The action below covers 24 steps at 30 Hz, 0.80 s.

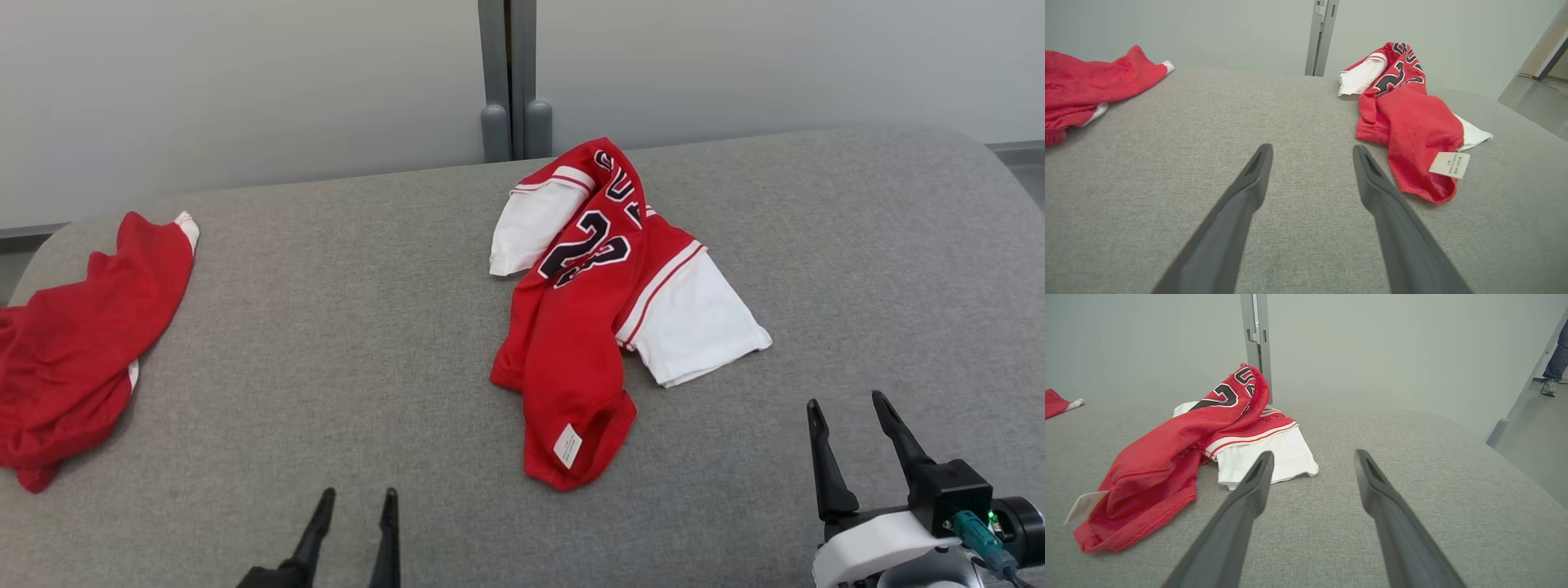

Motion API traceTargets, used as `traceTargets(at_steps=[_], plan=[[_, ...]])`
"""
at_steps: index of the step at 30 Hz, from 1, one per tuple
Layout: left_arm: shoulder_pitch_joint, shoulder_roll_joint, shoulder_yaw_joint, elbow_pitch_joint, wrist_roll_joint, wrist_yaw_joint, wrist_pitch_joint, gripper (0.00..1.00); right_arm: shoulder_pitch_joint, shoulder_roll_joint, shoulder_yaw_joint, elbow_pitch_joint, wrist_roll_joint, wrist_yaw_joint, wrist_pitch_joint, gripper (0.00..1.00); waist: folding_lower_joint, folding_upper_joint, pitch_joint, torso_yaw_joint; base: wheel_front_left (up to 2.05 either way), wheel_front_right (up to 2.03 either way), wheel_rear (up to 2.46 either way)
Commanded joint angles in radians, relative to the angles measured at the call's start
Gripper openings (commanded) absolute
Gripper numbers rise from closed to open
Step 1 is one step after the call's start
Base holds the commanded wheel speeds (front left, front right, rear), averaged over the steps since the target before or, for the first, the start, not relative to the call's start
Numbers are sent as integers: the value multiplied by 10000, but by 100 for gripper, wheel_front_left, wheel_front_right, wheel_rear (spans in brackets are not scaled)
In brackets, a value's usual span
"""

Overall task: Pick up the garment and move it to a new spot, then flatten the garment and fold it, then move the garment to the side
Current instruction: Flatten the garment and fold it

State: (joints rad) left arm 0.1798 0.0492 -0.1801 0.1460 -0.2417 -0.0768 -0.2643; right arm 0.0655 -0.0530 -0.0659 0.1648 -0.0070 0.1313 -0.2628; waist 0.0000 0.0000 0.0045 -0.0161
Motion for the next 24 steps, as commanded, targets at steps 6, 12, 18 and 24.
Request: traceTargets(at_steps=[6,12,18,24], plan=[[-1125,26,-1720,1285,-1079,-282,970,100,-206,-28,60,6,62,-12,-31,100,0,0,71,-627,0,0,0],[-2429,35,-2962,2244,-2046,-284,1982,100,-386,-13,151,10,103,-10,-31,100,0,0,400,-1165,0,0,0],[-3381,38,-3617,3424,-2567,187,1896,100,-558,6,94,25,173,-10,-31,100,0,0,742,-1810,0,0,0],[-3784,39,-3974,4365,-2838,418,1467,100,-483,16,-55,41,207,-12,-31,100,0,0,877,-2153,0,0,0]])
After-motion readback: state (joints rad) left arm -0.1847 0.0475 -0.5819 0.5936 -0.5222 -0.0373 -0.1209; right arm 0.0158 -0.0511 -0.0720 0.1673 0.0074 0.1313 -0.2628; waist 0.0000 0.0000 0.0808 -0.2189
